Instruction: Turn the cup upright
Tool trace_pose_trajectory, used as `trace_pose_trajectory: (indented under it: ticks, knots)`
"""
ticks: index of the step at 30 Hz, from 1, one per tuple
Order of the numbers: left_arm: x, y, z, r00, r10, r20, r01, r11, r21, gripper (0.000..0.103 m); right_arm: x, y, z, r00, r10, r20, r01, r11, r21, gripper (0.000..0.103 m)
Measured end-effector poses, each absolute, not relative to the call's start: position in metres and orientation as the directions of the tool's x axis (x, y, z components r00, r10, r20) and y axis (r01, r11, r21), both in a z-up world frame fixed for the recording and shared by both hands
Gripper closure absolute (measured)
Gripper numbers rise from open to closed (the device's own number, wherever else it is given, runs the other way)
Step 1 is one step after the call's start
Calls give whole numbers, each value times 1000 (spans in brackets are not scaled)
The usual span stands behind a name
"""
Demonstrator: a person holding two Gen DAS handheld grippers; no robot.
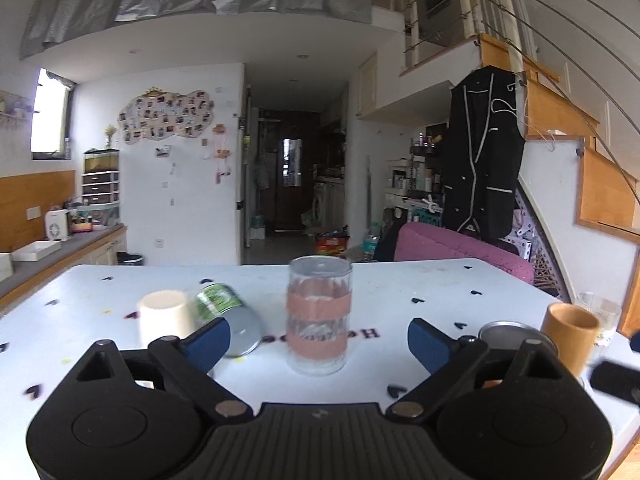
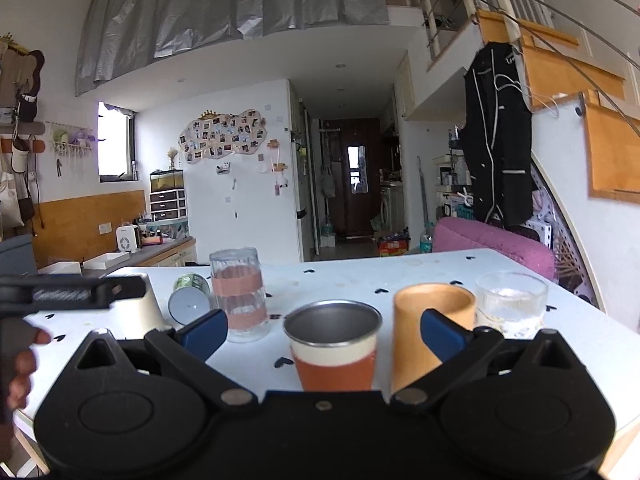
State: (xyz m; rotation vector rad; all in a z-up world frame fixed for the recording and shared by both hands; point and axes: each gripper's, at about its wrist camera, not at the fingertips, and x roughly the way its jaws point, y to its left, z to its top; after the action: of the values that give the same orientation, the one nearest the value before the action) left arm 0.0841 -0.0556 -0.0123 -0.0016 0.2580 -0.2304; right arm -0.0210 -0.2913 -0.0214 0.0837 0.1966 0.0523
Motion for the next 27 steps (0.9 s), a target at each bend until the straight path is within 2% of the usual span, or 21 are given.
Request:
trace_pose_trajectory:
  ticks: [4,9,20,27]
  knots:
    - [122,-70,-18,927,-267,-262,262,964,-56,14,-22,-297,-27,979,54,-196,-37,995,93,0]
    - [167,-88,-27,927,-262,-269,269,963,-11,14,-24,-306,-31,980,56,-193,-34,993,113,0]
    - [237,-107,-58,907,-205,-368,232,972,29,13,-29,-319,-37,980,67,-185,-44,991,127,0]
    - [255,-114,-68,911,-134,-391,179,981,80,15,-28,-322,-40,979,63,-195,-39,991,125,0]
